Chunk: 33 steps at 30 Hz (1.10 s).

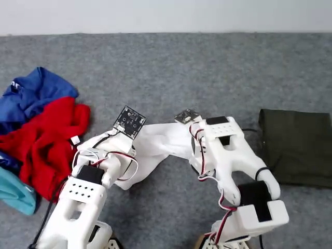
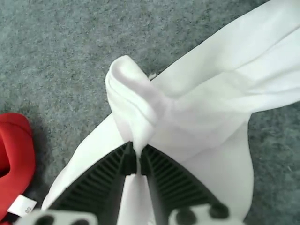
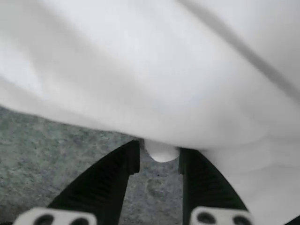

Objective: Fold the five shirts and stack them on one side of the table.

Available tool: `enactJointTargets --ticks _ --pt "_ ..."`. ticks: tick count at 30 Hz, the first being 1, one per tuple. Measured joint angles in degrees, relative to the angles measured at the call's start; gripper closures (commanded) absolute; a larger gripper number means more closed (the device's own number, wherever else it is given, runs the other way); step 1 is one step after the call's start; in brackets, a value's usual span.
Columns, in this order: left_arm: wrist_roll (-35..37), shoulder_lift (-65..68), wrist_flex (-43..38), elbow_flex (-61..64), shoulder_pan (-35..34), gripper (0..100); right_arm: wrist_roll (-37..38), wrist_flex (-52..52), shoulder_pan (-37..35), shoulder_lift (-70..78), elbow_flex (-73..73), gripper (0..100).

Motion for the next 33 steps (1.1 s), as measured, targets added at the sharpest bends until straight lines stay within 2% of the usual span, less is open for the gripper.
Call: enactJointTargets --ticks 4,13,18,23,28,33 --pt "0.0 0.0 0.0 0.0 0.0 98 0.0 -4.6 0.2 -0.6 2.9 96.1" --pt "0.0 0.0 0.0 0.0 0.0 98 0.1 -5.8 0.4 -1.7 3.4 98.8" --pt "0.0 0.0 0.0 0.0 0.0 98 0.4 -0.9 -0.4 -8.4 4.9 98.8" --pt "0.0 0.0 0.4 -0.8 0.0 98 0.4 6.9 -0.2 -22.5 3.7 98.8" --pt "0.0 0.0 8.9 -9.1 0.0 98 0.4 14.7 1.1 -37.4 -4.6 98.8" --pt "0.1 0.0 24.0 -23.1 0.0 98 -1.3 18.0 12.2 -42.4 -13.6 98.8"
